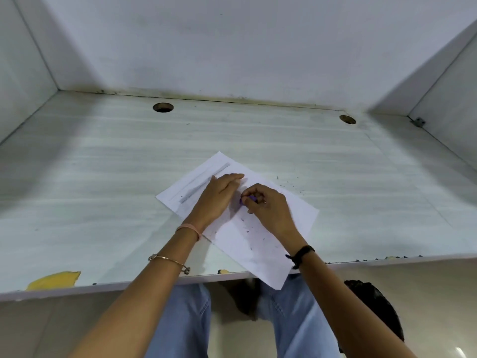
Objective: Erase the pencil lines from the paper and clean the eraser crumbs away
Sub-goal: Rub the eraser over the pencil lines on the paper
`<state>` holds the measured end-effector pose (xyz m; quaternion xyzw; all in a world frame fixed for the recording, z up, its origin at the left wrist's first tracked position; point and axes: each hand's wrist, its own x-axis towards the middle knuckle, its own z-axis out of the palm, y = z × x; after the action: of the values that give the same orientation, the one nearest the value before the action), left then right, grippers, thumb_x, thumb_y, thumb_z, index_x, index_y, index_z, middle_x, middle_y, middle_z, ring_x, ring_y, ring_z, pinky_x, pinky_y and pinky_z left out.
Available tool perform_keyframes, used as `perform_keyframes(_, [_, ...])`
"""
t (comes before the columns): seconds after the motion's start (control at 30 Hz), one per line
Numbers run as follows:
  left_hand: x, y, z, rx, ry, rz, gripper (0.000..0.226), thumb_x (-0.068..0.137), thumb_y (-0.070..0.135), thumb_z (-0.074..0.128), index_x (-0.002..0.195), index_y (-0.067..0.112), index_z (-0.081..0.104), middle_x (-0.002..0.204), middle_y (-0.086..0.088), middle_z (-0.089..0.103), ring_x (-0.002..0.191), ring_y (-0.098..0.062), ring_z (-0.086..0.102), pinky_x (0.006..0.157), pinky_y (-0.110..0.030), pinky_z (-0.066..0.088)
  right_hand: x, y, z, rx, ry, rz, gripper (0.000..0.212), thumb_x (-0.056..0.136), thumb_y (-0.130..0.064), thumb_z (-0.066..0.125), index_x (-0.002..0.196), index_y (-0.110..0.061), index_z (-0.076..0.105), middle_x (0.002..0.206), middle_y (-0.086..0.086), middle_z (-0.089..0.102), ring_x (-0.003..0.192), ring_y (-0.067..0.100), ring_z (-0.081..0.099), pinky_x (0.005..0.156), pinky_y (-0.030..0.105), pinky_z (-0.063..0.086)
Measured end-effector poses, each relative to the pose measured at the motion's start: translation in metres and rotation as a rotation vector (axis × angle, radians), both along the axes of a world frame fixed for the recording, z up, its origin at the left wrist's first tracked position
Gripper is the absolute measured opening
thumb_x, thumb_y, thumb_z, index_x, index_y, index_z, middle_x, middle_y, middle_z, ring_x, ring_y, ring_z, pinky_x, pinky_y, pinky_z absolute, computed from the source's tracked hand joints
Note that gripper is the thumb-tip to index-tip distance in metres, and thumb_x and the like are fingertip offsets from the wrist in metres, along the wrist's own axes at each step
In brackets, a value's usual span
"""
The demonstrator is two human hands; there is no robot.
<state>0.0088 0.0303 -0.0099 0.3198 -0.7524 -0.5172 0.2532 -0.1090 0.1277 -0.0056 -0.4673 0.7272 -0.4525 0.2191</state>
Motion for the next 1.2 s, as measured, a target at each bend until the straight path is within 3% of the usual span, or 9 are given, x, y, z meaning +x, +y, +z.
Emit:
perform_keyframes(0.13, [0.034,-0.004,-0.014,-0.194,-0.158,-0.027,0.033,0.1,0.024,0.047,0.131,0.019,0.058,0.141,0.005,0.051,0.136,-0.015,0.042,0.116,-0.023,-0.004,-0.008,-0.004,0.003,0.001,0.012,-0.04,0.003,0.084,-0.006,0.065,0.082,-0.005,0.067,0.078,0.003,0.067,0.057,0.002,0.055,0.06,0.009,0.043])
perform_keyframes(0.2, [0.052,0.001,-0.016,-0.296,-0.291,-0.078,0.058,0.09,0.049,0.042,0.141,0.024,0.049,0.155,0.004,0.036,0.146,-0.012,0.025,0.116,-0.028,-0.009,-0.012,-0.005,0.005,0.014,0.015,-0.047,0.004,0.085,-0.006,0.065,0.084,-0.004,0.068,0.082,0.006,0.069,0.059,0.002,0.056,0.062,0.008,0.044])
perform_keyframes(0.3, [0.066,0.012,-0.015,-0.429,-0.603,-0.134,0.103,0.068,0.087,0.018,0.155,0.031,0.017,0.164,0.008,0.001,0.15,-0.006,-0.006,0.118,-0.042,-0.017,-0.011,-0.005,0.007,0.022,0.02,-0.046,0.004,0.084,-0.006,0.066,0.087,-0.005,0.069,0.086,0.006,0.07,0.065,0.005,0.06,0.064,0.006,0.044])
perform_keyframes(0.4, [0.064,0.026,-0.015,-0.541,-0.774,-0.132,0.111,0.066,0.093,0.015,0.156,0.031,-0.006,0.162,0.006,-0.019,0.147,-0.009,-0.022,0.115,-0.053,-0.02,0.001,0.0,0.009,0.061,0.049,0.063,0.009,0.08,-0.005,0.069,0.088,-0.011,0.071,0.092,0.001,0.071,0.08,0.012,0.064,0.072,0.011,0.048])
perform_keyframes(0.53, [0.059,0.032,-0.021,-0.602,-0.777,-0.074,0.11,0.067,0.092,0.012,0.155,0.031,-0.009,0.162,0.003,-0.022,0.146,-0.011,-0.025,0.114,-0.059,-0.018,0.013,0.003,0.011,0.084,0.139,0.19,0.013,0.078,-0.003,0.068,0.083,-0.014,0.073,0.084,-0.002,0.072,0.077,0.013,0.064,0.072,0.02,0.049])
perform_keyframes(0.77, [0.056,0.029,-0.029,-0.675,-0.795,-0.06,0.117,0.06,0.096,-0.003,0.155,0.028,-0.011,0.163,0.0,-0.019,0.148,-0.017,-0.022,0.114,-0.062,-0.013,0.031,0.005,0.022,0.189,0.285,0.366,0.009,0.077,-0.009,0.071,0.083,-0.015,0.074,0.079,-0.001,0.07,0.071,0.007,0.06,0.065,0.011,0.043])
perform_keyframes(0.9, [0.056,0.03,-0.028,-0.633,-0.767,-0.043,0.11,0.069,0.093,0.015,0.155,0.03,-0.009,0.162,0.002,-0.019,0.148,-0.015,-0.021,0.114,-0.06,-0.015,0.016,-0.005,0.027,0.138,0.309,0.218,0.012,0.077,-0.006,0.069,0.084,-0.014,0.075,0.081,0.004,0.071,0.073,0.013,0.061,0.065,0.016,0.043])
perform_keyframes(1.03, [0.056,0.029,-0.03,-0.686,-0.776,-0.045,0.115,0.063,0.095,0.005,0.156,0.027,-0.008,0.163,-0.001,-0.017,0.149,-0.017,-0.02,0.114,-0.062,-0.013,0.033,0.002,0.028,0.203,0.374,0.421,0.011,0.076,-0.008,0.071,0.081,-0.016,0.075,0.077,0.0,0.07,0.069,0.008,0.06,0.063,0.015,0.042])
perform_keyframes(1.2, [0.056,0.029,-0.028,-0.653,-0.768,-0.042,0.112,0.068,0.094,0.013,0.155,0.028,-0.008,0.163,0.0,-0.018,0.149,-0.017,-0.02,0.114,-0.061,-0.015,0.022,-0.008,0.029,0.165,0.358,0.247,0.011,0.076,-0.006,0.068,0.082,-0.013,0.075,0.078,0.004,0.071,0.07,0.013,0.06,0.064,0.02,0.043])
